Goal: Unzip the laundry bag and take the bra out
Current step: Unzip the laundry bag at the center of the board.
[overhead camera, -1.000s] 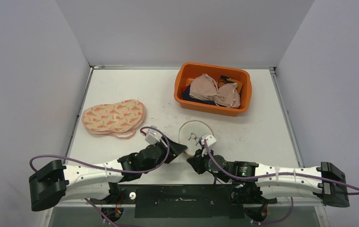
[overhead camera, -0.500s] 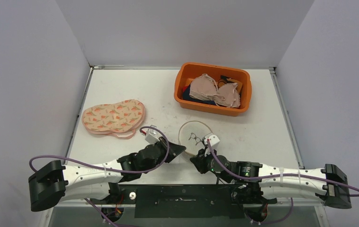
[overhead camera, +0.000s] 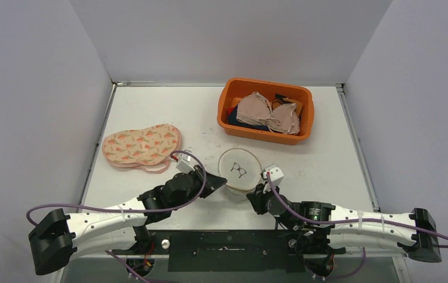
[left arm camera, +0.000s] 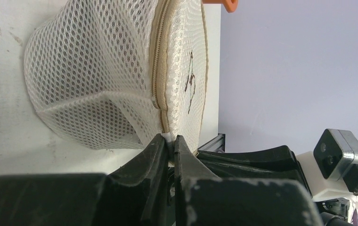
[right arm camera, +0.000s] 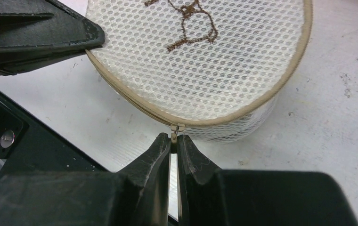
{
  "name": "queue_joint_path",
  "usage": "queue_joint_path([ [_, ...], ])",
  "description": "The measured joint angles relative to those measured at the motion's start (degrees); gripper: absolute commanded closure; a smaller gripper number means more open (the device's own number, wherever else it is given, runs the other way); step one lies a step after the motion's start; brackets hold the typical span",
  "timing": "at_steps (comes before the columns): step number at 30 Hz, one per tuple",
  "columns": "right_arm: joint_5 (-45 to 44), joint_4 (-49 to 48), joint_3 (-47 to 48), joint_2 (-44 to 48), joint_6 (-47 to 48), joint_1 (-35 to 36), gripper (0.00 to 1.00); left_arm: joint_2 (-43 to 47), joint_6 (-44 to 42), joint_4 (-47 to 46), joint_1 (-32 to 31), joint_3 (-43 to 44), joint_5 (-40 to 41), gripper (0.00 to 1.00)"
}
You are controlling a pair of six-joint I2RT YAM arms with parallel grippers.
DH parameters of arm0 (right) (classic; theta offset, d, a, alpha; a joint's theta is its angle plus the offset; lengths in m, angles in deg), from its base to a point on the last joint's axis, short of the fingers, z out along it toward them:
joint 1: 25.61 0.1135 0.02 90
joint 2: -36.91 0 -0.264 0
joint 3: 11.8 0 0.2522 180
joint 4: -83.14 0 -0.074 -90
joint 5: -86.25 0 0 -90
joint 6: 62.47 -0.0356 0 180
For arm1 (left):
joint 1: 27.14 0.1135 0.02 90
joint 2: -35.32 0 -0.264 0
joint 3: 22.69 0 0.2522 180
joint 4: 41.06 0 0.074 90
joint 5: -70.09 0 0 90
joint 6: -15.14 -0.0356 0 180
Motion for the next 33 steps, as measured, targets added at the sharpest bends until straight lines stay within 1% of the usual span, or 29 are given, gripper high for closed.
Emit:
queue_joint_path([
  [9,-1.6,1.4,0.0,0.7,-0.2,0.0,0.95,2.0,-2.2,2.1,3.8,0.0,-4.6,1.00],
  [12,-1.6,1.4,0.0,0.7,-0.2,0.0,0.95,2.0,-2.9,2.3,4.5,0.0,-6.1,0.84],
  [15,-1.6,1.4,0.0,0.7,0.0,0.0,0.95,2.1,-3.8,2.4,4.9,0.0,-6.9,0.61],
  [19,-1.2,1.1,0.0,0.7,0.1,0.0,0.95,2.2,-4.5,3.3,5.2,0.1,-7.9,0.34],
  [22,-0.5,0.2,0.0,0.5,0.2,0.0,0.95,3.1,-4.5,4.8,5.2,0.2,-8.9,0.22],
  [26,1.1,-1.5,0.0,-0.9,0.4,0.0,0.95,6.4,-4.0,9.0,4.1,0.2,-9.2,0.12],
  [28,2.1,-2.3,0.0,-1.7,0.7,0.0,0.95,9.3,-3.5,12.4,1.8,0.3,-8.0,0.11],
  [31,3.9,-4.0,0.3,-3.4,1.6,0.0,0.95,14.0,-1.1,17.0,-3.6,0.3,-4.1,0.11],
  [33,5.3,-5.4,0.5,-4.7,2.2,0.0,0.95,16.0,0.7,18.1,-6.9,0.3,-1.3,0.12],
])
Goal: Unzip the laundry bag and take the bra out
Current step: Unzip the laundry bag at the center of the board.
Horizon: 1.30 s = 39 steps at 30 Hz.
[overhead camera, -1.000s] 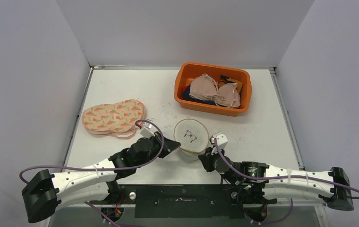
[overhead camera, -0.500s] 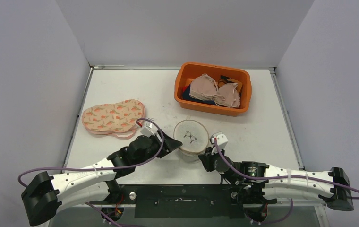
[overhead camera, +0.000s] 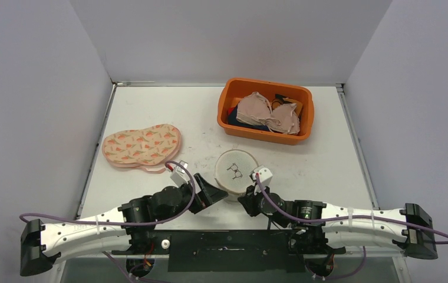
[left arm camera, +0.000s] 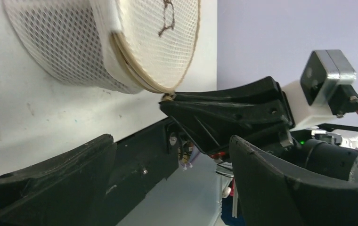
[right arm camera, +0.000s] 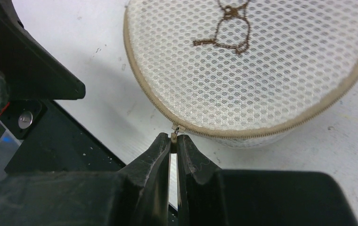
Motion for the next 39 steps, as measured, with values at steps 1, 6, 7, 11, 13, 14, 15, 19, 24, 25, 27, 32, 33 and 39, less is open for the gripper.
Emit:
queue_joint_path([
  [1,0.7,-0.8,0.1,-0.7,0.5,0.0,0.95,0.4,0.9,0.1,-1.5,0.0,1.4,0.13],
  [6,4.5,-5.3,1.3,-5.4,2.1,0.3,0.95,-3.3,4.9,-1.5,-5.2,0.0,6.4,0.22],
  [7,5.2,-6.1,1.7,-6.4,2.4,0.3,0.95,-5.0,5.7,-1.8,-5.4,0.0,7.1,0.24],
  [11,7.7,-9.1,2.9,-9.5,3.8,0.3,0.95,-8.7,7.5,-1.9,-5.9,0.0,9.7,0.32],
  [13,8.5,-9.9,3.2,-10.2,4.2,0.3,0.95,-8.6,8.3,-2.0,-6.0,0.0,11.1,0.38],
  [14,8.7,-10.2,3.2,-10.3,4.4,0.3,0.95,-8.5,8.7,-2.0,-6.0,0.0,11.8,0.41],
  [15,9.0,-10.4,3.2,-10.3,4.5,0.3,0.95,-8.2,9.0,-2.0,-6.0,0.0,12.6,0.45],
  [19,9.4,-10.8,3.2,-9.9,4.9,0.3,0.95,-5.9,9.9,-2.4,-6.0,0.0,15.5,0.54],
  [24,9.6,-10.8,3.2,-8.6,4.9,0.3,0.95,-5.3,9.9,-3.1,-5.7,0.0,17.9,0.56],
  [25,9.6,-10.8,3.2,-8.5,4.9,0.3,0.95,-5.7,9.8,-3.1,-5.5,0.0,17.9,0.55],
  [27,9.6,-10.8,3.2,-8.5,4.9,0.3,0.95,-6.8,9.5,-3.2,-5.0,0.0,17.8,0.52],
  [32,9.6,-10.8,3.2,-8.6,4.9,0.3,0.95,-8.0,8.9,-3.4,-4.2,0.0,17.2,0.51],
  [33,9.6,-10.9,3.2,-8.7,4.9,0.3,0.95,-8.0,8.9,-3.7,-4.1,0.0,17.1,0.52],
  [39,9.6,-11.5,3.2,-9.3,4.9,0.3,0.95,-8.2,8.4,-6.2,-2.8,-0.1,16.0,0.65],
])
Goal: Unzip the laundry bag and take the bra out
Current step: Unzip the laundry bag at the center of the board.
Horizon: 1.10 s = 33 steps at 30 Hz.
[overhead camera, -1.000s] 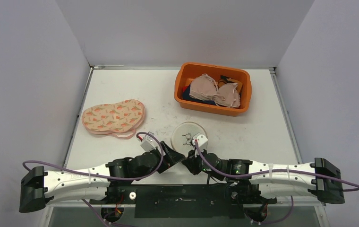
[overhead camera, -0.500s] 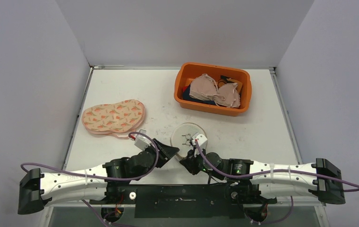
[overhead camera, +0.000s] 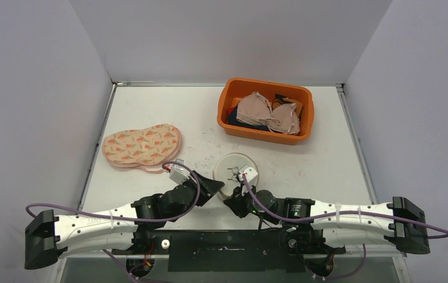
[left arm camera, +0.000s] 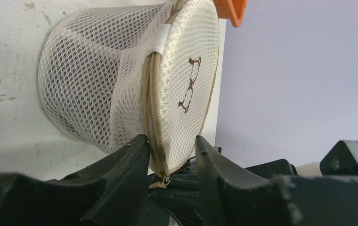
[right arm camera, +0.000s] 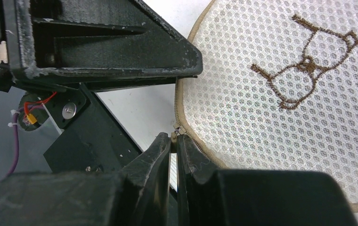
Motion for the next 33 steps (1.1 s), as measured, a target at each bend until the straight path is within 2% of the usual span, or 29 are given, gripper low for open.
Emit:
queue_joint_path([
  [4,0.0,-0.1,0.0,0.0,0.0,0.0,0.95,-1.3,-0.4,-1.2,1.1,0.0,-1.0,0.73],
  [7,0.0,-0.1,0.0,0.0,-0.2,0.0,0.95,-1.8,-0.8,-1.9,1.5,-0.2,-1.6,0.74],
  [8,0.0,-0.1,0.0,0.0,-0.2,0.0,0.95,-1.9,-0.8,-2.2,1.7,-0.3,-1.8,0.71],
  [12,-0.2,0.0,0.0,0.2,-0.2,0.0,0.95,-2.5,-1.1,-3.6,1.8,-0.6,-2.9,0.49],
  [15,-0.5,0.0,0.0,0.6,-0.6,0.0,0.95,-3.1,-1.4,-4.2,1.9,-0.7,-3.6,0.48],
  [17,-0.7,0.0,0.0,0.9,-0.8,0.0,0.95,-3.6,-1.4,-4.5,1.9,-0.7,-4.1,0.55],
  [26,-0.9,0.7,0.0,2.8,-1.3,0.0,0.95,-4.3,-1.9,-6.0,2.2,-1.1,-4.5,0.98],
  [33,-1.7,2.6,-0.2,5.3,-1.7,0.0,0.95,-4.2,-1.9,-7.3,2.9,-1.3,-5.0,1.00],
])
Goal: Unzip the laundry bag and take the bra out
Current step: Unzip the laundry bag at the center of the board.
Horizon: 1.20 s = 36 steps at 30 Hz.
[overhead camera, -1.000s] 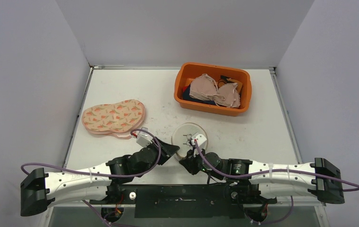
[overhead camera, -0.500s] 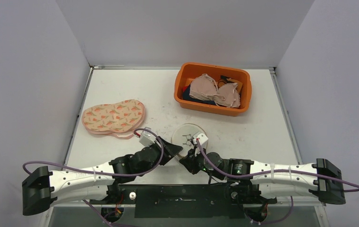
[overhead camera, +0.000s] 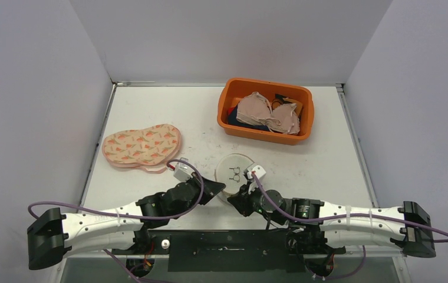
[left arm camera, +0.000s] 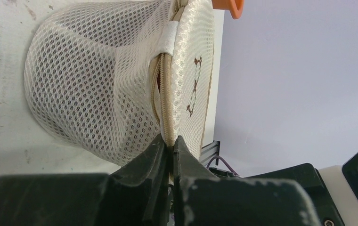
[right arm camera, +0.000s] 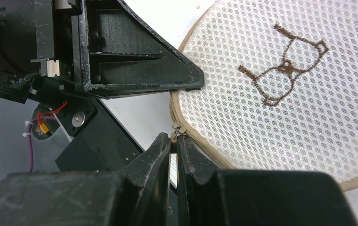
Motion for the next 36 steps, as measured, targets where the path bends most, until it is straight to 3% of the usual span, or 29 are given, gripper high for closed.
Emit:
queue_joint_path([
  [15,-5.4,7.4,-2.9,7.5,-2.8,0.0,0.95,1.6,-2.1,0.1,3.1,-1.3,-2.6,1.00],
  [21,-6.1,9.5,-3.7,10.1,-3.7,0.0,0.95,-1.7,-7.0,-0.6,8.0,0.1,-10.4,1.00],
  [32,-6.1,10.3,-3.8,9.9,-3.9,0.0,0.95,-15.5,-17.6,-3.5,18.1,9.6,-28.8,1.00],
  [33,-6.1,10.1,-3.8,9.5,-3.9,0.0,0.95,-16.7,-18.4,-3.3,18.5,10.7,-29.7,0.94],
  [36,-6.1,9.2,-3.8,8.0,-3.9,0.1,0.95,-18.0,-20.2,-2.4,18.8,12.3,-30.8,0.55],
])
